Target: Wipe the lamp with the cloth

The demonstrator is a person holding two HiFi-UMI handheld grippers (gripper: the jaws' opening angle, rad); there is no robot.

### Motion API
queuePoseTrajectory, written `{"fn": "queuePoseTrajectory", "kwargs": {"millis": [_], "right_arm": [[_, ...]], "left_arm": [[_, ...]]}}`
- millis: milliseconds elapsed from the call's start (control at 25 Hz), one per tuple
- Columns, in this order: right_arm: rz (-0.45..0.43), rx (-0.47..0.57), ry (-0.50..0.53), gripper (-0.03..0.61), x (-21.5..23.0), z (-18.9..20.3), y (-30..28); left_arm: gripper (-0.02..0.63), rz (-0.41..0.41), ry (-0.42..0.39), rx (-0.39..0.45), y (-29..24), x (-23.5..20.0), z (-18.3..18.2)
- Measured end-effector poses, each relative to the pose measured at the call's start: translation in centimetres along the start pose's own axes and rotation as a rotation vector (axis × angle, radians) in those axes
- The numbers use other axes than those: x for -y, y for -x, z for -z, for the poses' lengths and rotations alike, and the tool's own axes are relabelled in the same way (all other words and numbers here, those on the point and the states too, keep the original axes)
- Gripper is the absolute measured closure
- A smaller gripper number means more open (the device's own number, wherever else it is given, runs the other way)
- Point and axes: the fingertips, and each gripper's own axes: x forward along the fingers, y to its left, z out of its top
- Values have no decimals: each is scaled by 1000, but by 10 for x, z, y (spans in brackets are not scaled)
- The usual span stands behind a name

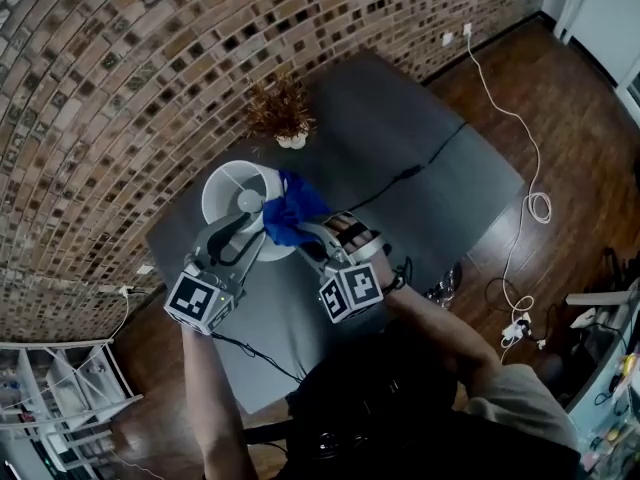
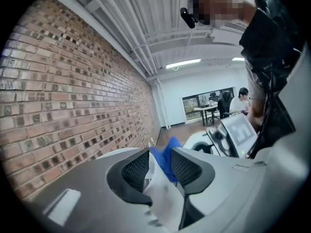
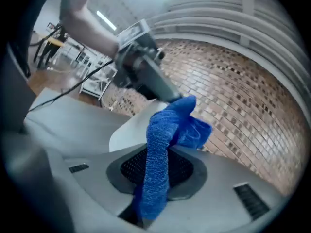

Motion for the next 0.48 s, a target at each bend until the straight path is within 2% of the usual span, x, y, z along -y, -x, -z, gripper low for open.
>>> {"fn": "queuePoseTrajectory", "kwargs": {"millis": [120, 200, 240, 280, 320, 400, 440, 480], "right_arm": [[-117, -160, 150, 489, -71, 51, -7], [-248, -290, 134, 489, -117, 95, -7], [-299, -334, 60, 489, -132, 110, -4], [-332, -347, -76, 489, -138, 117, 0], [-350, -327, -267, 489, -137, 116, 3], [-362, -224, -737, 489, -121, 106, 5], [-363, -160, -971, 491, -110, 101, 3], [-362, -98, -1184, 491, -100, 96, 0]], "left_arm": [[473, -8, 11, 16, 1, -2, -1], [474, 8, 46, 48, 2, -2, -5], [474, 26, 78, 77, 4, -2, -8], [474, 51, 116, 117, 8, -3, -14], [474, 72, 146, 166, 15, -7, -22], [474, 57, 158, 258, 34, -32, -40], [476, 30, 137, 266, 40, -49, -42], [505, 11, 102, 235, 41, -63, -37]]}}
